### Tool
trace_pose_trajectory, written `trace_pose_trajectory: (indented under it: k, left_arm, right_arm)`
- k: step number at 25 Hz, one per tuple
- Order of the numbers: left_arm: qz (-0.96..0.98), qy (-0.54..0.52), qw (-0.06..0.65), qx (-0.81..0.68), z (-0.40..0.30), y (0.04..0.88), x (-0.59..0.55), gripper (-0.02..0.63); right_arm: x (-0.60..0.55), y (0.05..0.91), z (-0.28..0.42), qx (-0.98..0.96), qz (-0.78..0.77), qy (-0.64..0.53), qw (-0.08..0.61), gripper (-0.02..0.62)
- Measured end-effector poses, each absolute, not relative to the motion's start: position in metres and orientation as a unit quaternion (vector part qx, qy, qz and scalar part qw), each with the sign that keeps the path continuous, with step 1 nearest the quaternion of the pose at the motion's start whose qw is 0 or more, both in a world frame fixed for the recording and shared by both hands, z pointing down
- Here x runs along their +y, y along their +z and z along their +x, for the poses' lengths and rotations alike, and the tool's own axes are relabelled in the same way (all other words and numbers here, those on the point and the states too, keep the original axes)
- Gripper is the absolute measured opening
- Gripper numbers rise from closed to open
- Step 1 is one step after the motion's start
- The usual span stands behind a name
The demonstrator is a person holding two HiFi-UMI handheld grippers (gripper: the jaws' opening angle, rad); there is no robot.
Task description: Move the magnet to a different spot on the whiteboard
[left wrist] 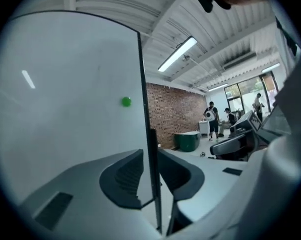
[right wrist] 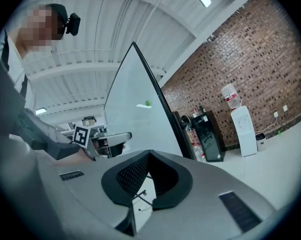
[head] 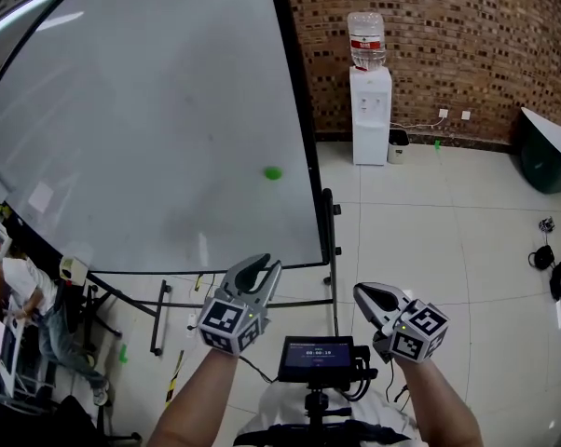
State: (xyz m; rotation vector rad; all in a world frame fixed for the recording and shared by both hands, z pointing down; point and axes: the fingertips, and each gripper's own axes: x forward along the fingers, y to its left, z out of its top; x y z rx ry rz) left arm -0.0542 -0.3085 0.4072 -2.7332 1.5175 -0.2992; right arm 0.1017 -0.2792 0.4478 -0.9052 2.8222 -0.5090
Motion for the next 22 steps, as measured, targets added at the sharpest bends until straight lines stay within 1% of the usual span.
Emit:
trace_pose_trajectory:
  k: [2, 3, 4, 7, 12, 22]
  left_arm:
    - [-0.873, -0.078, -0.039, 0.48, -0.056, 0.425, -0.293, 0.117]
    - [-0.873, -0.074, -0.055, 0.479, -0.057, 0.435, -0.285, 0.1]
    - [-0.874, -0.072, -0.067, 0.476, -0.058, 0.444, -0.276, 0.077]
    - [-0.879, -0.074, -0.085, 0.463, -0.057, 0.462, -0.248, 0.047]
    - [-0.88, -0.076, -0.117, 0.455, -0.054, 0.487, -0.199, 0.028]
    - [-0.873, -0.088, -0.14, 0.459, -0.045, 0.517, -0.13, 0.025]
  right_arm:
    - [-0.272, 0.45, 0.097, 0.938, -0.294, -0.172, 0.065, 0.031]
    - [-0.268, 0.452, 0.096, 0.939, -0.291, -0.174, 0.064, 0.031]
    - [-0.264, 0.454, 0.094, 0.939, -0.289, -0.177, 0.063, 0.031]
    - [-0.251, 0.46, 0.091, 0.939, -0.284, -0.182, 0.064, 0.031]
    - [-0.22, 0.471, 0.091, 0.94, -0.273, -0.194, 0.061, 0.031]
    - [-0.16, 0.483, 0.077, 0.952, -0.237, -0.191, 0.042, 0.029]
